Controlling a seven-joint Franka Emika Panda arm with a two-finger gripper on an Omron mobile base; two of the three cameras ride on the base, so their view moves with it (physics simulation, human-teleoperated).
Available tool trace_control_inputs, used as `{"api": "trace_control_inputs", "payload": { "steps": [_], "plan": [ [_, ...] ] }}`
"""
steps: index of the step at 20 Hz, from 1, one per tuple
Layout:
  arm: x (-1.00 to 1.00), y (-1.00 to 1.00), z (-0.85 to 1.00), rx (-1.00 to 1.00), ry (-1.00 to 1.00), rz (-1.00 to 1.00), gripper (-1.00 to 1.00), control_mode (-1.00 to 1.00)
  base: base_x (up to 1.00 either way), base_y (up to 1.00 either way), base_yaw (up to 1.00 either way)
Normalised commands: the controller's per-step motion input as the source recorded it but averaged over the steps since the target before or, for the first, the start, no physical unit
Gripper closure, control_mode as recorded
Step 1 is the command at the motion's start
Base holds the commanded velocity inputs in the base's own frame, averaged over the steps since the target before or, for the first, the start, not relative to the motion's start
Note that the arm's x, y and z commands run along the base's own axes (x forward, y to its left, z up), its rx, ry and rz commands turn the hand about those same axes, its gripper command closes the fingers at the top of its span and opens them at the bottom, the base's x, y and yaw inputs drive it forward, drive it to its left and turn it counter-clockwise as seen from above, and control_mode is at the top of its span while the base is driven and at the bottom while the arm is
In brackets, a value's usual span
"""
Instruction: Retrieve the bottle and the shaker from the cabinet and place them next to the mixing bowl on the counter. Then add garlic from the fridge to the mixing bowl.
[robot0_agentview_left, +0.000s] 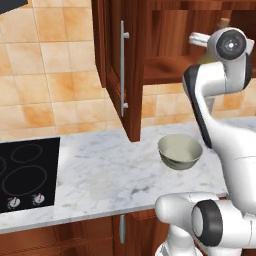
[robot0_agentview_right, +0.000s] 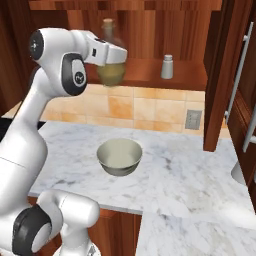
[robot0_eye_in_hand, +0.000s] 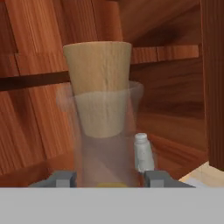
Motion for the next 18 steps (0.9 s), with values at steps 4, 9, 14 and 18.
{"api": "trace_control_inputs", "payload": {
  "steps": [4,9,14,18],
  "plan": [
    [-0.53,0.34,-0.26,0.00,0.14,0.19,1.00,-1.00,0.00,0.00,0.00],
    [-0.57,0.26,-0.43,0.02,0.13,0.20,1.00,-1.00,0.00,0.00,0.00],
    [-0.38,0.43,-0.68,0.00,0.01,0.09,1.00,-1.00,0.00,0.00,0.00],
    [-0.01,0.30,-0.53,0.04,0.04,0.00,1.00,-1.00,0.00,0.00,0.00]
  ]
}}
